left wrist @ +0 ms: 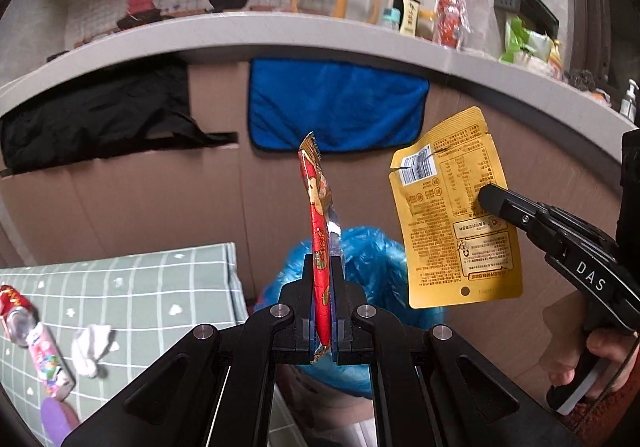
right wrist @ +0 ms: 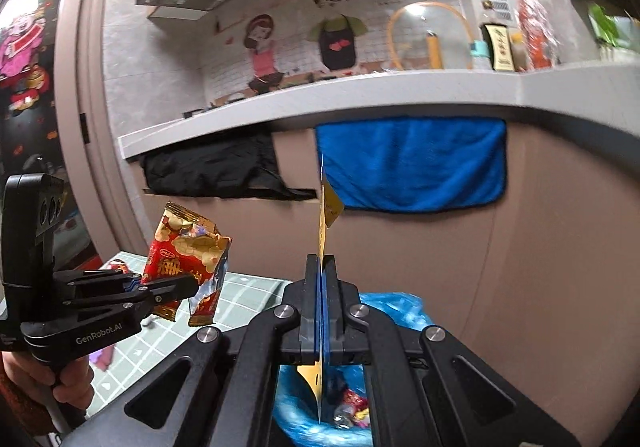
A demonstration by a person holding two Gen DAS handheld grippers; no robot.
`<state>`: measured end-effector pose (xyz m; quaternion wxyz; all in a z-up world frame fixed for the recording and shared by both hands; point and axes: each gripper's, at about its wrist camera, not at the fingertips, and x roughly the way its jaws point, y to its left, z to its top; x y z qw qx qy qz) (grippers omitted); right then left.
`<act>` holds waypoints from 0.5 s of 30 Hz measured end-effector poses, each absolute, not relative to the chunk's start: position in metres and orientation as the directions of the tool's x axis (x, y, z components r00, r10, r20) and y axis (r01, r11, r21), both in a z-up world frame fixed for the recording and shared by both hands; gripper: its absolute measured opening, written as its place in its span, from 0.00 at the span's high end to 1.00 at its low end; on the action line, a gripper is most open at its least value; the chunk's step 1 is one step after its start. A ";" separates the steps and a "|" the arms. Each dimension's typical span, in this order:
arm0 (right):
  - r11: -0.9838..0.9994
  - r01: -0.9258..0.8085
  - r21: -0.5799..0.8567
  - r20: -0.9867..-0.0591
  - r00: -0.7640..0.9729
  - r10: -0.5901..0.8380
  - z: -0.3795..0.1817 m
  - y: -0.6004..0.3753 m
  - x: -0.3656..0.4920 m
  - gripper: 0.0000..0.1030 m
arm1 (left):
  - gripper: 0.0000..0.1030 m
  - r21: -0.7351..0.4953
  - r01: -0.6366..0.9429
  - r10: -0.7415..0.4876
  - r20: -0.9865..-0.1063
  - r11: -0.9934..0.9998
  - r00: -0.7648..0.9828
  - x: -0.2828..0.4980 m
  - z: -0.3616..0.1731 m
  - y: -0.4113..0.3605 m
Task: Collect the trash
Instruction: 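Lower both tools over the bin and open them to drop the wrappers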
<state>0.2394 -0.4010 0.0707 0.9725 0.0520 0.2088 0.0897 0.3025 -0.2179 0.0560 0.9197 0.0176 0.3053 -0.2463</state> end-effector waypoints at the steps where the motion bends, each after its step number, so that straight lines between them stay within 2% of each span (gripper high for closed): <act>1: 0.980 -0.142 0.141 -0.404 0.895 0.189 0.067 -0.405 0.243 0.99 | 0.96 -0.123 0.468 -0.446 -0.577 0.875 0.684 0.305 0.052 -0.222; 9: 0.983 -0.068 0.172 -0.464 0.875 0.142 0.035 -0.439 0.264 0.99 | 0.96 -0.185 0.494 -0.483 -0.651 0.849 0.585 0.344 0.005 -0.257; 15: 0.981 -0.024 0.193 -0.549 0.826 0.128 -0.007 -0.452 0.285 0.99 | 0.96 -0.239 0.482 -0.482 -0.734 0.843 0.479 0.372 -0.045 -0.276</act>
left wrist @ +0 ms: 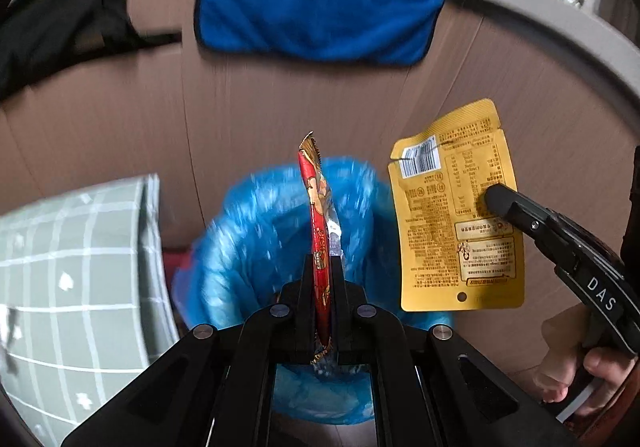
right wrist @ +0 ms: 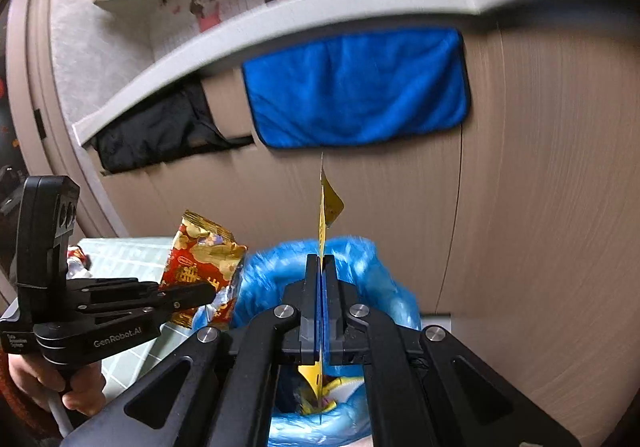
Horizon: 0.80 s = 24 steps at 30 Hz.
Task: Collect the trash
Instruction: 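Lower both tools over the bin and open them to drop the wrappers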
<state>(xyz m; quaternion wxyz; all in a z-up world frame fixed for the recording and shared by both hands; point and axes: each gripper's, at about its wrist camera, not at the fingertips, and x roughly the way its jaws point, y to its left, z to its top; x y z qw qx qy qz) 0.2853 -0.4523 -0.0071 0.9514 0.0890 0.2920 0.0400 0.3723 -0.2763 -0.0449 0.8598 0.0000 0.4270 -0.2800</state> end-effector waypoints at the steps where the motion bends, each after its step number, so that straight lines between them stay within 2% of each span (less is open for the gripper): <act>1: 0.979 -0.017 0.205 -0.566 0.814 0.132 -0.017 -0.455 0.289 0.99 | 0.96 -0.246 0.475 -0.476 -0.750 0.845 0.459 0.375 -0.055 -0.278; 13: 0.973 0.030 0.230 -0.668 0.732 0.136 -0.073 -0.463 0.301 0.99 | 0.92 -0.280 0.438 -0.452 -0.817 0.854 0.359 0.377 -0.099 -0.280; 18: 0.970 0.049 0.239 -0.679 0.723 0.131 -0.078 -0.465 0.298 0.95 | 0.77 -0.316 0.432 -0.489 -0.783 0.845 0.385 0.376 -0.087 -0.272; 21: 0.969 0.045 0.242 -0.679 0.722 0.136 -0.078 -0.463 0.294 0.85 | 0.70 -0.349 0.432 -0.525 -0.748 0.831 0.405 0.373 -0.072 -0.263; 23: 0.971 0.030 0.238 -0.676 0.723 0.144 -0.076 -0.459 0.291 0.74 | 0.69 -0.358 0.421 -0.529 -0.735 0.833 0.423 0.371 -0.064 -0.256; 24: 0.971 0.024 0.237 -0.675 0.723 0.147 -0.075 -0.458 0.289 0.74 | 0.69 -0.358 0.414 -0.526 -0.733 0.837 0.431 0.371 -0.060 -0.252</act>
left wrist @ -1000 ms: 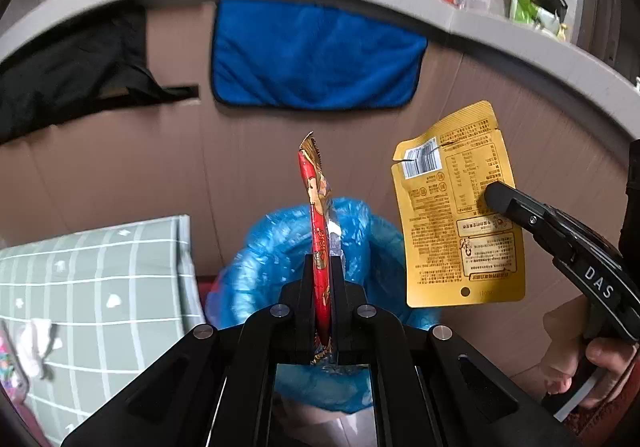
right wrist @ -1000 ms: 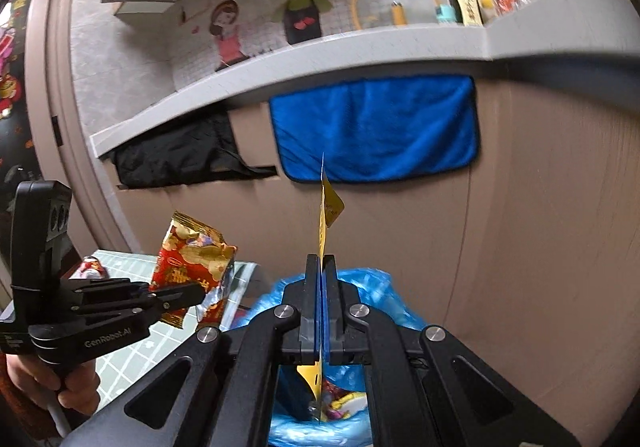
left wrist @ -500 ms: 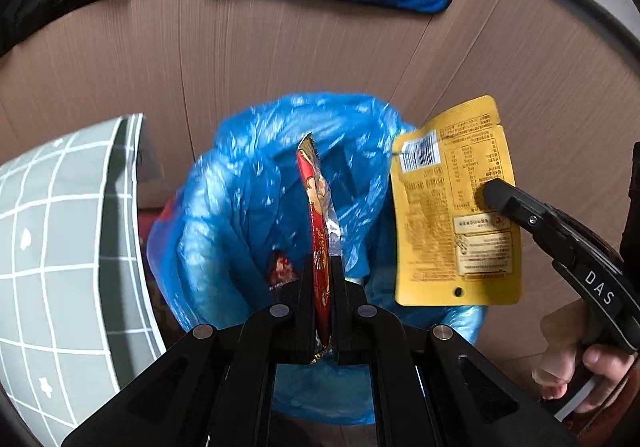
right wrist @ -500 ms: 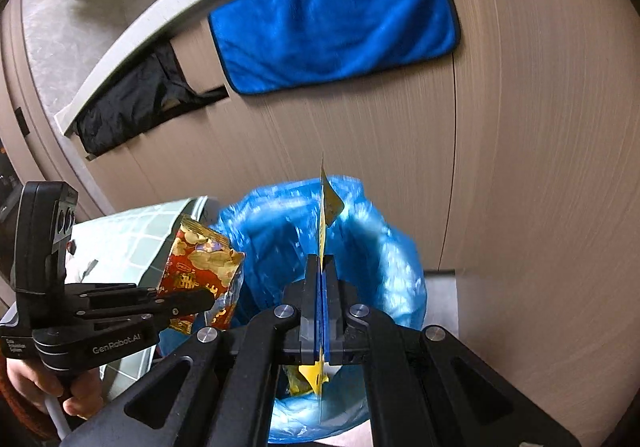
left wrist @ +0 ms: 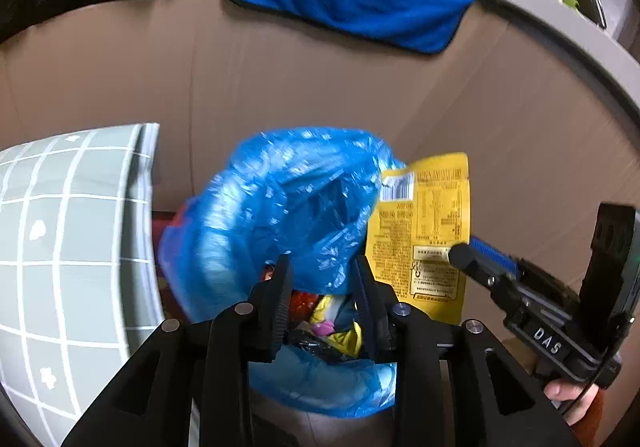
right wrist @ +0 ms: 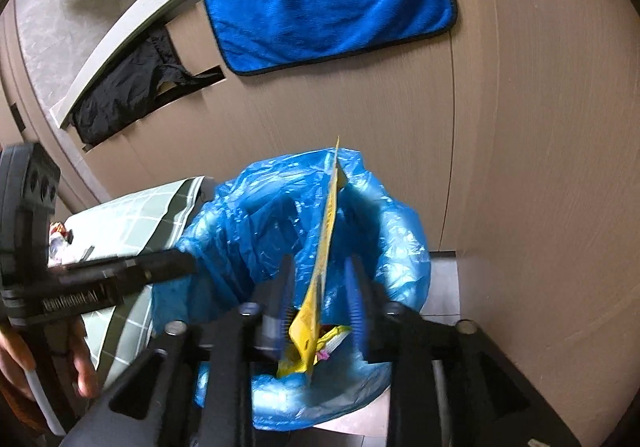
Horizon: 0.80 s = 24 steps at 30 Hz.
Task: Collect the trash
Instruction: 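Lower both tools over the bin and open them to drop the wrappers, then move both tools back over the table toward the sponge and tissue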
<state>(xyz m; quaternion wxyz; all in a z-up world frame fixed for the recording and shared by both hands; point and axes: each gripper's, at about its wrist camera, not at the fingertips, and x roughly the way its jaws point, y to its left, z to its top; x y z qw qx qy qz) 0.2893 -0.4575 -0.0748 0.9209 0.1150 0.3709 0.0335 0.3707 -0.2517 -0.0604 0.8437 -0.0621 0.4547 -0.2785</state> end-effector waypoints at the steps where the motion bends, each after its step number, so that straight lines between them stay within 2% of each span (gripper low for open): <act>1: 0.972 0.016 0.236 -0.675 0.722 0.152 -0.074 -0.456 0.287 0.74 | 0.69 -0.358 0.405 -0.523 -0.732 0.841 0.437 0.369 -0.058 -0.247; 9: 0.943 -0.146 0.298 -0.702 0.636 0.321 -0.080 -0.418 0.283 0.74 | 0.68 -0.374 0.335 -0.498 -0.727 0.865 0.473 0.358 -0.046 -0.197; 16: 0.930 -0.166 0.327 -0.711 0.605 0.358 -0.085 -0.385 0.287 0.74 | 0.68 -0.374 0.290 -0.473 -0.708 0.881 0.525 0.344 -0.033 -0.143; 21: 0.976 -0.016 0.219 -0.587 0.796 0.145 -0.057 -0.401 0.276 0.72 | 0.68 -0.367 0.242 -0.437 -0.696 0.898 0.570 0.330 -0.024 -0.099; 22: 0.980 0.034 0.196 -0.598 0.796 0.092 -0.060 -0.406 0.282 0.70 | 0.68 -0.374 0.234 -0.438 -0.692 0.897 0.574 0.327 -0.022 -0.090; 24: 0.974 0.084 0.210 -0.699 0.710 0.089 -0.086 -0.413 0.305 0.70 | 0.68 -0.386 0.218 -0.437 -0.683 0.896 0.586 0.322 -0.020 -0.073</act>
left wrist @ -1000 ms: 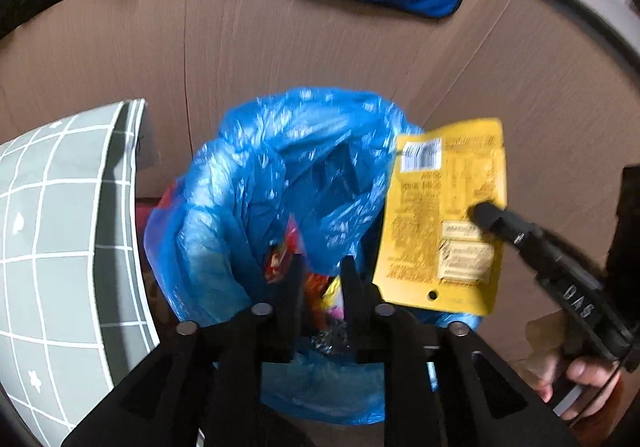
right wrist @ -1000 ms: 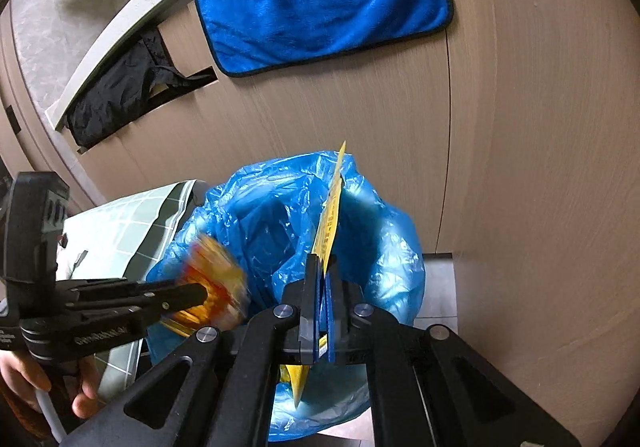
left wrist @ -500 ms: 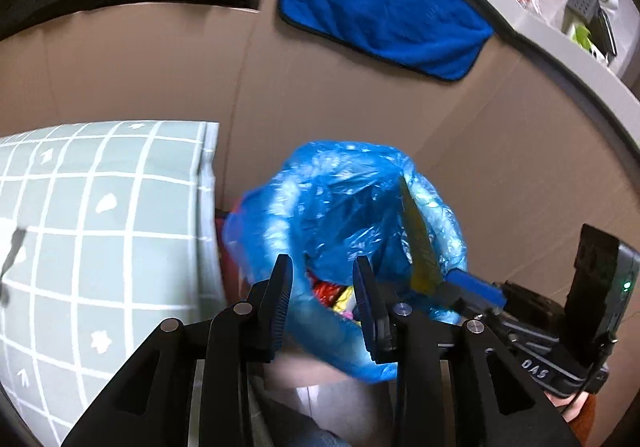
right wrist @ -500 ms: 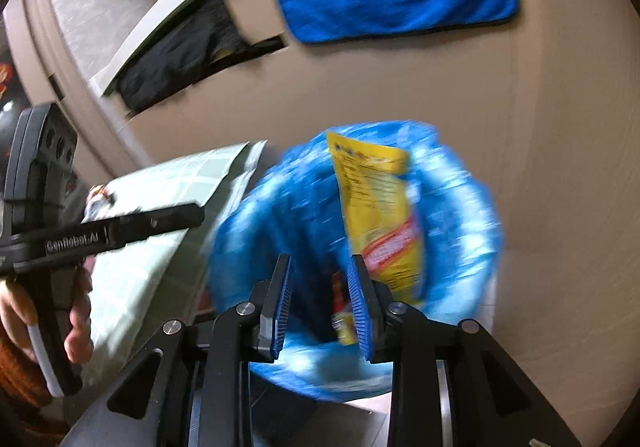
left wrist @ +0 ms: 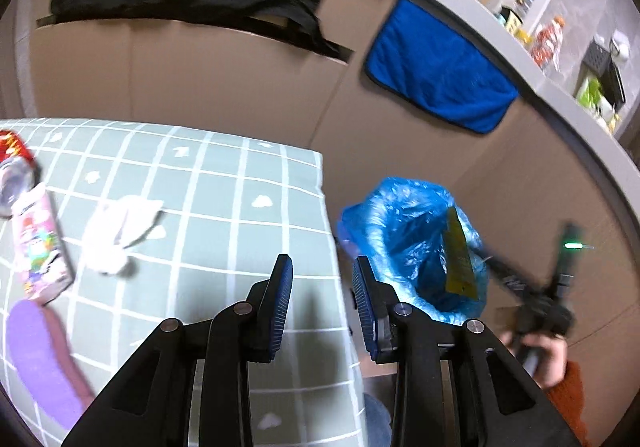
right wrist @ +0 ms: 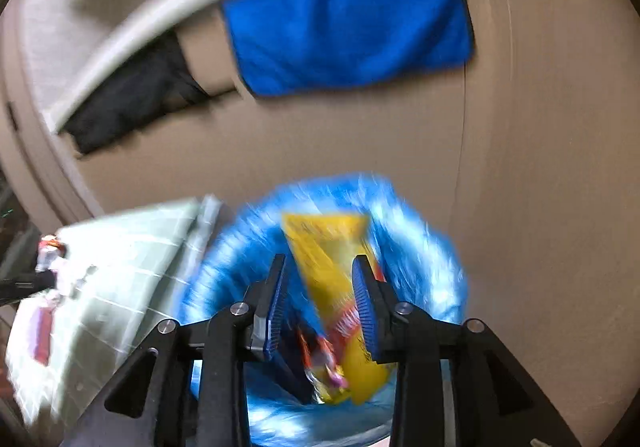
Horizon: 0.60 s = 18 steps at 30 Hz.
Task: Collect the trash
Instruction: 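Move both tools back over the table toward the sponge and tissue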
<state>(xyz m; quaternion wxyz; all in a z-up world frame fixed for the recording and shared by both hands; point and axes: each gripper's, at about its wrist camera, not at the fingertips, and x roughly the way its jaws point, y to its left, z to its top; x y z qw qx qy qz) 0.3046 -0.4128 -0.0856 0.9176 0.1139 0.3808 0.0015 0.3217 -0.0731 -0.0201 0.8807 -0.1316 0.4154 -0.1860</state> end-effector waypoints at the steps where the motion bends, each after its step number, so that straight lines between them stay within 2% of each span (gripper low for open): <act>1: 0.967 0.084 0.241 -0.749 0.650 0.130 -0.100 -0.413 0.315 0.70 | 0.68 -0.389 0.209 -0.432 -0.678 0.897 0.594 0.319 -0.019 -0.065; 3: 0.946 0.067 0.318 -0.821 0.517 0.239 -0.133 -0.402 0.331 0.72 | 0.68 -0.385 0.191 -0.417 -0.674 0.903 0.610 0.313 -0.016 -0.048; 4: 0.947 0.051 0.316 -0.825 0.507 0.248 -0.137 -0.396 0.333 0.75 | 0.68 -0.380 0.181 -0.406 -0.675 0.907 0.617 0.309 -0.015 -0.036; 6: 0.952 0.033 0.305 -0.837 0.487 0.252 -0.139 -0.380 0.335 0.74 | 0.68 -0.374 0.163 -0.389 -0.676 0.913 0.626 0.304 -0.014 -0.018; 9: 0.950 0.026 0.310 -0.812 0.527 0.251 -0.124 -0.367 0.332 0.74 | 0.68 -0.369 0.130 -0.361 -0.676 0.920 0.642 0.296 -0.014 0.010; 13: 0.966 -0.024 0.258 -0.723 0.658 0.209 -0.080 -0.345 0.319 0.72 | 0.68 -0.337 0.072 -0.290 -0.660 0.939 0.693 0.286 -0.012 0.052; 18: 0.945 -0.230 0.232 -0.660 0.677 0.327 -0.043 -0.271 0.327 0.69 | 0.68 -0.310 -0.006 -0.208 -0.652 0.951 0.729 0.279 -0.017 0.096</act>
